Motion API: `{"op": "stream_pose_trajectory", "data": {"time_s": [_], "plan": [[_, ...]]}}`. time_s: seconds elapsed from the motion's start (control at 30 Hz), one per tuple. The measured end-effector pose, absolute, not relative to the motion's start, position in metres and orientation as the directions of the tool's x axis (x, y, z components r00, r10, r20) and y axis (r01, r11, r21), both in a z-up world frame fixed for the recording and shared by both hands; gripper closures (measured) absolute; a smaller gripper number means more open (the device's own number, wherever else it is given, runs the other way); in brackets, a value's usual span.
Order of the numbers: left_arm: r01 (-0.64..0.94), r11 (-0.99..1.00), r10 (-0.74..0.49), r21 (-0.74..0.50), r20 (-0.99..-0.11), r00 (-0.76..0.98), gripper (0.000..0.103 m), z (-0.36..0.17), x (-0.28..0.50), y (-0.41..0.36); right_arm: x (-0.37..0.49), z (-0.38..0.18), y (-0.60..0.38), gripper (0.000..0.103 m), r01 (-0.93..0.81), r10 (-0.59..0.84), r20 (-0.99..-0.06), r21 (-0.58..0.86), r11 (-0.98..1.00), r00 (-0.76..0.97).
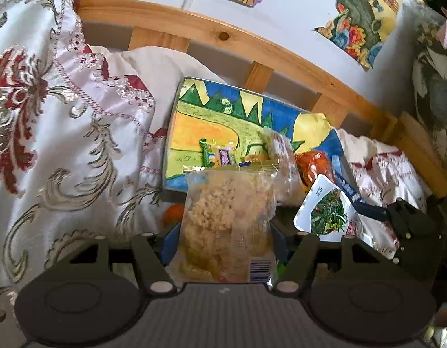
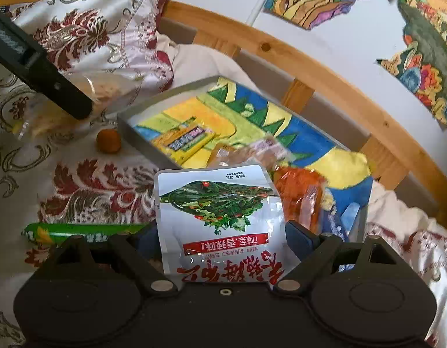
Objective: Organize snacks
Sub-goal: 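Carry the cracker bag over the tray with the left tool while the right tool carries the seaweed packet there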
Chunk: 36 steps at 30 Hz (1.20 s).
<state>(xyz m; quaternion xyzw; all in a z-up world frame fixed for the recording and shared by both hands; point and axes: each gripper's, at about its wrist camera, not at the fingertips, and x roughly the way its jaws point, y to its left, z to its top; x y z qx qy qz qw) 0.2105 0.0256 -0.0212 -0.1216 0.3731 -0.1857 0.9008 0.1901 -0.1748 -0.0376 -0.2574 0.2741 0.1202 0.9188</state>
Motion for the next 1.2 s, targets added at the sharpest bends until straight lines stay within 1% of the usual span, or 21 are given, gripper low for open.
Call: {"op": "stream_pose_trajectory", "data": {"time_s": [0.1, 0.3, 0.5, 0.63, 0.83, 1.03, 1.13, 1.2], "plan": [[0.245, 0.899, -0.429, -0.364, -0.614, 0.662, 0.035, -0.016, 0.228, 0.02, 0.199, -0.029, -0.174, 0.013, -0.355, 0.081, -0.547, -0.417, 0.837, 0.834], [0.255, 0.907, -0.416, -0.336, -0.613, 0.672, 0.035, -0.016, 0.282, -0.001, 0.238, -0.016, -0.172, 0.013, -0.35, 0.085, -0.53, -0.422, 0.836, 0.844], [0.226, 0.926, -0.373, -0.304, -0.638, 0.673, 0.035, -0.028, 0.334, -0.014, 0.301, -0.009, -0.176, 0.013, -0.327, 0.057, -0.547, -0.41, 0.851, 0.835], [0.186, 0.932, -0.354, -0.312, -0.669, 0.653, 0.035, -0.039, 0.361, -0.016, 0.342, -0.005, -0.182, 0.012, -0.29, 0.035, -0.573, -0.36, 0.887, 0.819], [0.151, 0.941, -0.329, -0.304, -0.708, 0.625, 0.034, -0.054, 0.379, -0.025, 0.383, -0.01, -0.188, 0.01, -0.263, 0.008, -0.62, -0.321, 0.91, 0.784], [0.11, 0.933, -0.334, -0.342, -0.713, 0.617, 0.022, -0.058, 0.379, -0.022, 0.388, -0.013, -0.196, 0.005, -0.243, 0.019, -0.625, -0.274, 0.931, 0.78], [0.096, 0.927, -0.34, -0.363, -0.705, 0.622, 0.019, -0.053, 0.377, -0.016, 0.384, -0.012, -0.198, 0.001, -0.247, 0.033, -0.634, -0.253, 0.935, 0.773], [0.088, 0.924, -0.341, -0.372, -0.698, 0.629, 0.018, -0.046, 0.376, -0.014, 0.382, -0.01, -0.199, 0.001, -0.248, 0.042, -0.641, -0.234, 0.94, 0.766]]}}
